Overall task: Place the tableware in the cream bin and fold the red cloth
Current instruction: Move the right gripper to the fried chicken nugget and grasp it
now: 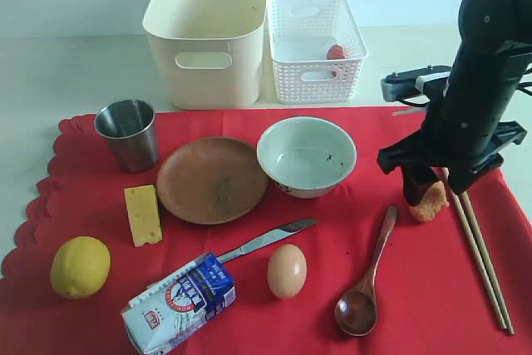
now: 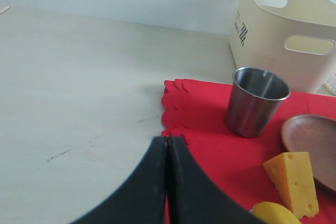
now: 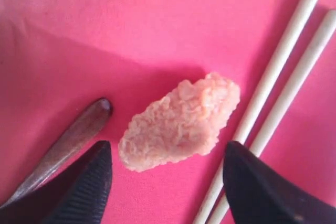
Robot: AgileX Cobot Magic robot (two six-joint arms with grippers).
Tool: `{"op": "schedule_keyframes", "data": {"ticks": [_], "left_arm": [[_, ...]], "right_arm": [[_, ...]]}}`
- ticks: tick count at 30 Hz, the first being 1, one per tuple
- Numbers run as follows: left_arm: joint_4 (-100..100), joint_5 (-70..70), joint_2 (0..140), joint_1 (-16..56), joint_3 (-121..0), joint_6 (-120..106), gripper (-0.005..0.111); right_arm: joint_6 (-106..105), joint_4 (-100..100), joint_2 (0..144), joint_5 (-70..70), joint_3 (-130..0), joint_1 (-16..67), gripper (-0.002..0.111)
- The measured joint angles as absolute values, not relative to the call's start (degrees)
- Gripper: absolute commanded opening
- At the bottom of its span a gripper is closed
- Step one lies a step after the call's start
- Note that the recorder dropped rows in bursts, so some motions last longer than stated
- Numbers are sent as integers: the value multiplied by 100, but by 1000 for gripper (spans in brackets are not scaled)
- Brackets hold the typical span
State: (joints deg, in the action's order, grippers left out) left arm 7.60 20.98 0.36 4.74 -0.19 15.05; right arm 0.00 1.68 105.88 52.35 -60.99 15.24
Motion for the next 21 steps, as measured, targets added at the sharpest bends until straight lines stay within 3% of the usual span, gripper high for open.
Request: {"op": "schedule_keyframes", "data": {"ticks": [4,12,21], "left_arm": [[760,2098,36,474,-19,1505,0],[760,2098,36,474,-19,1505,0],[760,2098,36,474,-19,1505,0]], "right_arm": [[44,169,10682,5235,-6099,1524,65],[66,169,10929,5274,-6099,1524,65],[66,169,10993,5069,-6099,1524,58]]}}
